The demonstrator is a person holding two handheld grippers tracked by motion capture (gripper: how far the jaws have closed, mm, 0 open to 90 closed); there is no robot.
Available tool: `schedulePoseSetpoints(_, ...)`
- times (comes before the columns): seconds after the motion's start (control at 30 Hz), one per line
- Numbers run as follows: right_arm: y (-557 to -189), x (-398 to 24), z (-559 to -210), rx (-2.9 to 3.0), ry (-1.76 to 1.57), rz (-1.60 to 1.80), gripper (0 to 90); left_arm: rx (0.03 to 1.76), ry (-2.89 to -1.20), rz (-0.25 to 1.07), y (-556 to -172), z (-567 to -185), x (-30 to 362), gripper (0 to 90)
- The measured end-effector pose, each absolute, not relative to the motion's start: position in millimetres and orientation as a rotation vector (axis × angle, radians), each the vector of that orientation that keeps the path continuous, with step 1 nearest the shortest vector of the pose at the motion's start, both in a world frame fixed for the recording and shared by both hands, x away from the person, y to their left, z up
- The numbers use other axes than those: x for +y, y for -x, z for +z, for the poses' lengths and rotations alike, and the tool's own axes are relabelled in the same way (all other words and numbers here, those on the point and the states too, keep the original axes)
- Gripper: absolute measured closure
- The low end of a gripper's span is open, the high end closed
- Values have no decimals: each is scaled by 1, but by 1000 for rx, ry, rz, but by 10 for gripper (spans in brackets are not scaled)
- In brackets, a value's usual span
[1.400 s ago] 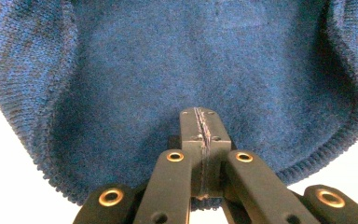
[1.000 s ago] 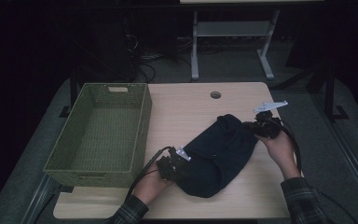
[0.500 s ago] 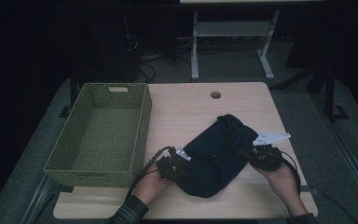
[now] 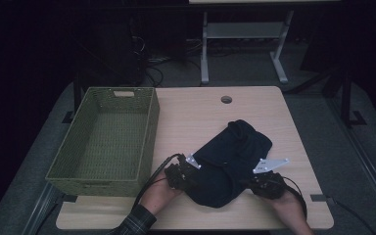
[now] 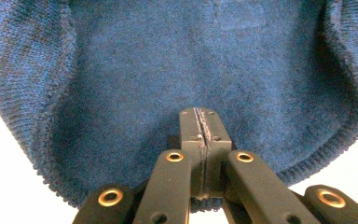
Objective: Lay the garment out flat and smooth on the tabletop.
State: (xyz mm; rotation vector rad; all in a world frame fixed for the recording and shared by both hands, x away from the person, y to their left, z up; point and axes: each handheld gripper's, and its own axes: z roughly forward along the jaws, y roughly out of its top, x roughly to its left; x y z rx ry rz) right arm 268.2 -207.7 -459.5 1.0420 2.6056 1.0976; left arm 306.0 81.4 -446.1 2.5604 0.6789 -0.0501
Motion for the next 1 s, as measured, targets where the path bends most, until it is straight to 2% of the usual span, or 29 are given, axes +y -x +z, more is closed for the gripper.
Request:
schedulePoseSetpoints(0.17, -268, -204, -465, 2619, -1038, 1057, 896, 669, -2565, -40, -309, -442, 78, 850)
schedulePoseSetpoints(0.4, -267, -204, -465, 2614, -1031, 1049, 896, 636, -2518, 16, -327, -421, 71, 848)
schedulePoseSetpoints(0.67, -267, -203, -465, 2613, -1029, 1041, 896, 650, -2492, 97, -366, -403, 59, 899)
schedulePoseSetpoints(0.8, -266, -203, -465, 2613, -1033, 1041, 896, 665, -2495, 139, -387, -407, 49, 899)
schedulePoseSetpoints(1.0, -266, -203, -465, 2613, -1019, 1033, 896, 712, -2518, 107, -405, -428, 40, 899)
